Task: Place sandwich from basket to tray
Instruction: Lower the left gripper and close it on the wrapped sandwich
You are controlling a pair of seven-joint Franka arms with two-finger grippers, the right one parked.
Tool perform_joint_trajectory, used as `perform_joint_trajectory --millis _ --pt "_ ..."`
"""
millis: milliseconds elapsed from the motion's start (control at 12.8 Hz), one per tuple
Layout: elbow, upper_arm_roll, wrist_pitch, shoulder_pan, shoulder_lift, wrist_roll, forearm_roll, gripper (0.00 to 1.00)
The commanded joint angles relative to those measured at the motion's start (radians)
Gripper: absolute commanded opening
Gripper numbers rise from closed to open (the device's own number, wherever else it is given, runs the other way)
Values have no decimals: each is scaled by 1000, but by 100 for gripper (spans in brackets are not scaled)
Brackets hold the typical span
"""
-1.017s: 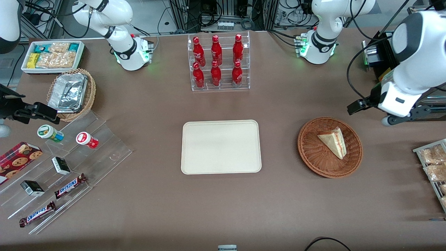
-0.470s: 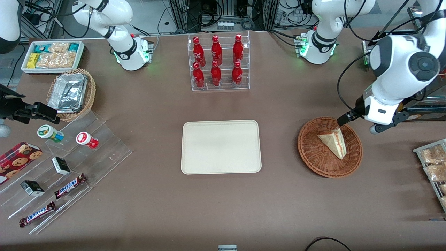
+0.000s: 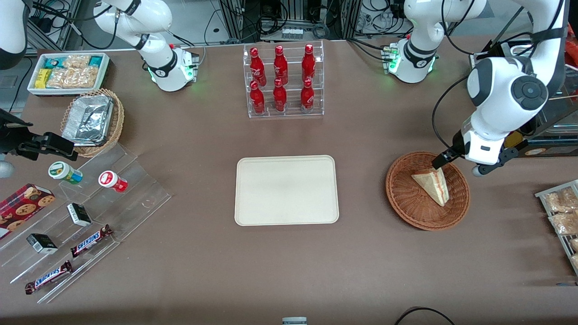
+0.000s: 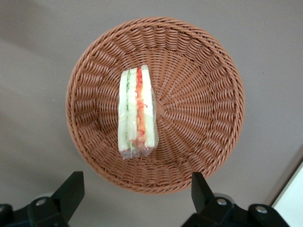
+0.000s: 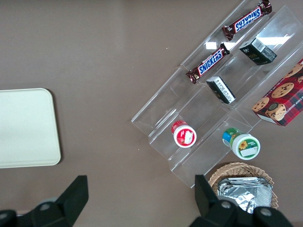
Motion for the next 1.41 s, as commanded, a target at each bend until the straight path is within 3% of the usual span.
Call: perform_joint_trajectory --millis 0,1017,1096,1330 --pt "-11 -1 46 3 44 -14 -8 100" --pt "-8 5 218 32 244 -14 1 97" --pt "-8 5 227 34 248 -24 0 83" --pt "-8 4 235 32 256 -97 1 1"
